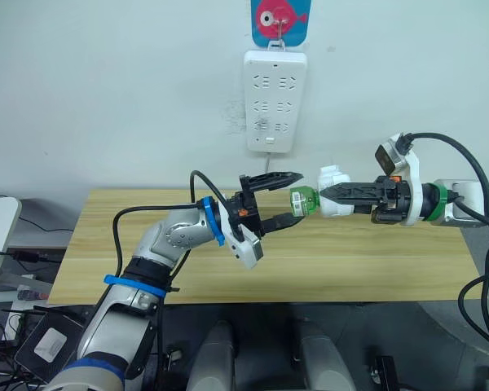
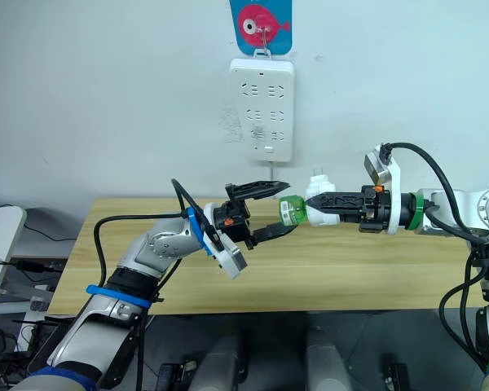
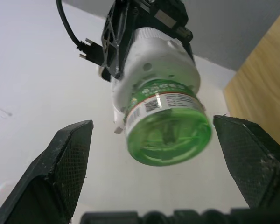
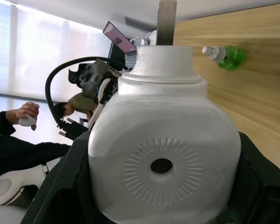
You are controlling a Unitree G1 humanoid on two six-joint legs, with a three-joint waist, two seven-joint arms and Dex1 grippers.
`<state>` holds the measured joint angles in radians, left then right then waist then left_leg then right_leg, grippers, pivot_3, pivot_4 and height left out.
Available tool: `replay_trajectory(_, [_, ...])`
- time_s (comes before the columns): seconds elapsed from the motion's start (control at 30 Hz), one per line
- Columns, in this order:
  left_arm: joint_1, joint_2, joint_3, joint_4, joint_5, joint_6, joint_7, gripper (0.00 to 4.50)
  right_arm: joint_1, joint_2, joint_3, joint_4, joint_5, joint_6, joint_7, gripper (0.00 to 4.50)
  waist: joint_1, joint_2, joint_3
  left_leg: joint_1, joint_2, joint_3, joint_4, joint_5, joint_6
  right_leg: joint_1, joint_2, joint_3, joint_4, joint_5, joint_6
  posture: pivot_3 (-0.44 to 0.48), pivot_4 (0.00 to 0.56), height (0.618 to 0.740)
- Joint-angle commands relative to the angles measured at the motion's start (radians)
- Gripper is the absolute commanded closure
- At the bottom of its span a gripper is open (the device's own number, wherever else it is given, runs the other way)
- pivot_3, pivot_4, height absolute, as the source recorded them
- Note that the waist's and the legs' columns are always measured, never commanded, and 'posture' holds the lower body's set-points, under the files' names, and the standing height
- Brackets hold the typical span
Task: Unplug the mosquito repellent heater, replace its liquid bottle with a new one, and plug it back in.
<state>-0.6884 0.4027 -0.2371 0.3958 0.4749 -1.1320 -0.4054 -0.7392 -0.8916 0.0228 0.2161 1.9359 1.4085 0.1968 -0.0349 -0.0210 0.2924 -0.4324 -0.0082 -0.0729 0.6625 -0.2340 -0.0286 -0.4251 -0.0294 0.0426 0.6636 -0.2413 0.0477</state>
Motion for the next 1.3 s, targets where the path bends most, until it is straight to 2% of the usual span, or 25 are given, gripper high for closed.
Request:
replay_trajectory(0.03, [-0.019,0.006,-0.025,0.007,0.005,-0.04,0.035,0.59,-0.015,-0.009,-0.028,-0.031,0.036,0.004,0.016,1.49,0.0,0.0,0.0,0.0,0.0,0.0,0.0,0.0,0.0,0.0,0.0,0.0,0.0,0.0,0.0,-0.084,0.287,0.74])
replay_trajectory(0.2, [-0.029,0.024,-0.046,0.031,0.001,-0.049,0.049,2.12,-0.011,-0.013,-0.027,-0.032,0.036,0.007,0.018,1.49,-0.001,0.0,0.0,0.0,0.0,0.0,0.0,0.0,0.0,0.0,0.0,0.0,0.0,0.0,0.0,-0.088,0.285,0.74])
replay_trajectory(0.23, [-0.032,0.026,-0.05,0.037,-0.008,-0.044,0.048,2.24,-0.012,-0.012,-0.026,-0.032,0.036,0.007,0.018,1.49,-0.002,0.0,0.0,0.0,0.0,0.0,0.0,0.0,0.0,0.0,0.0,0.0,0.0,0.0,0.0,-0.088,0.282,0.74])
replay_trajectory(0.33, [-0.04,0.028,-0.07,0.047,-0.035,-0.024,0.033,2.24,-0.011,-0.012,-0.026,-0.036,0.036,0.007,0.02,1.49,-0.002,0.0,0.0,0.0,0.0,-0.001,0.0,0.0,0.0,0.0,0.0,0.0,0.0,0.0,0.0,-0.087,0.28,0.74])
replay_trajectory(0.43, [-0.039,0.028,-0.11,0.046,-0.139,0.034,-0.031,2.24,-0.008,-0.014,-0.027,-0.039,0.036,0.011,0.03,1.49,-0.002,0.0,0.0,0.0,0.0,-0.001,0.0,0.0,0.0,0.0,0.0,0.0,0.0,0.0,0.0,-0.084,0.281,0.74])
replay_trajectory(0.5, [-0.038,0.038,-0.157,0.019,-0.283,0.064,-0.113,2.24,-0.007,-0.02,-0.024,-0.043,0.036,0.018,0.041,1.49,-0.002,0.0,0.0,0.0,0.0,-0.001,0.0,0.0,0.0,0.0,0.0,-0.001,0.0,0.0,0.0,-0.08,0.279,0.74])
replay_trajectory(0.53, [-0.037,0.046,-0.184,-0.019,-0.401,0.1,-0.175,2.24,-0.004,-0.027,-0.021,-0.049,0.036,0.022,0.045,1.49,-0.002,0.0,0.0,0.0,0.0,-0.001,0.0,0.0,0.0,0.0,0.0,-0.001,0.0,0.0,0.0,-0.08,0.279,0.74])
replay_trajectory(0.6, [-0.029,0.063,-0.226,-0.131,-0.66,0.259,-0.34,2.24,0.003,-0.042,-0.021,-0.069,0.014,0.038,0.066,1.49,-0.003,0.0,0.0,0.0,0.0,-0.002,0.0,0.0,0.0,0.0,0.0,-0.001,0.0,0.0,0.0,-0.079,0.277,0.74])
replay_trajectory(0.63, [-0.025,0.072,-0.23,-0.197,-0.784,0.395,-0.419,2.24,0.007,-0.047,-0.023,-0.079,0.002,0.044,0.08,1.49,-0.004,0.0,0.0,0.0,0.0,-0.002,0.0,0.0,0.0,0.0,0.0,-0.001,0.0,0.0,0.0,-0.079,0.277,0.74])
replay_trajectory(0.73, [-0.06,0.116,-0.187,-0.364,-1.163,1.013,-0.525,2.24,0.008,-0.06,-0.023,-0.086,-0.008,0.051,0.115,1.49,-0.006,0.0,0.0,0.0,0.0,-0.006,0.0,0.0,0.0,0.0,0.0,-0.001,0.0,0.0,0.0,-0.076,0.274,0.74])
replay_trajectory(0.77, [-0.076,0.126,-0.169,-0.387,-1.234,1.15,-0.534,2.24,0.008,-0.062,-0.025,-0.088,-0.018,0.056,0.129,1.49,-0.007,0.0,0.0,0.0,0.0,-0.007,0.0,0.0,0.0,0.0,0.001,-0.001,0.0,0.0,0.0,-0.07,0.27,0.74])
replay_trajectory(0.8, [-0.098,0.135,-0.147,-0.39,-1.313,1.31,-0.517,2.24,0.008,-0.064,-0.027,-0.091,-0.026,0.061,0.143,1.49,-0.008,0.0,0.0,0.0,0.0,-0.008,0.001,0.0,0.0,0.001,0.001,-0.001,0.0,0.0,0.0,-0.065,0.267,0.74])
replay_trajectory(0.87, [-0.193,0.176,-0.07,-0.267,-1.707,1.857,-0.498,2.24,0.004,-0.062,-0.027,-0.091,-0.04,0.07,0.172,1.49,-0.011,0.0,0.0,0.0,0.001,-0.008,0.001,0.0,0.0,0.001,0.003,-0.002,0.001,0.0,0.0,-0.065,0.263,0.74])
replay_trajectory(0.9, [-0.234,0.174,-0.02,-0.174,-1.867,2.054,-0.477,2.24,0.001,-0.06,-0.026,-0.088,-0.048,0.07,0.18,1.49,-0.015,0.0,0.0,0.0,0.001,-0.009,0.002,0.0,0.0,0.001,0.004,-0.002,0.001,-0.001,0.001,-0.065,0.263,0.74])
replay_trajectory(0.93, [-0.267,0.16,0.024,-0.071,-1.965,2.191,-0.455,2.24,-0.004,-0.057,-0.024,-0.084,-0.054,0.069,0.187,1.49,-0.02,0.0,0.0,0.0,0.001,-0.008,0.002,0.0,0.0,0.001,0.005,-0.003,0.001,-0.001,0.001,-0.065,0.263,0.74])
replay_trajectory(1.0, [-0.284,0.141,0.072,0.008,-2.002,2.307,-0.439,2.24,-0.012,-0.054,-0.023,-0.08,-0.062,0.069,0.196,1.49,-0.031,0.0,0.0,0.0,0.002,-0.008,0.001,0.0,0.0,0.0,0.006,-0.003,0.001,-0.003,0.004,-0.065,0.263,0.74])
replay_trajectory(1.1, [-0.236,0.142,0.104,-0.051,-2.032,2.437,-0.439,2.24,-0.017,-0.061,-0.021,-0.074,-0.043,0.06,0.19,1.49,-0.046,0.0,0.0,0.0,0.002,-0.005,0.0,-0.001,0.001,-0.001,0.006,-0.003,0.001,-0.002,0.002,-0.087,0.267,0.74])
replay_trajectory(1.3, [-0.159,0.109,0.193,-0.102,-2.054,2.538,-0.353,2.24,0.009,-0.089,-0.015,-0.093,-0.013,0.044,0.183,1.49,-0.048,0.0,0.0,0.0,0.002,-0.004,0.0,0.0,0.001,-0.002,0.005,-0.001,0.003,-0.003,0.0,-0.093,0.273,0.74])
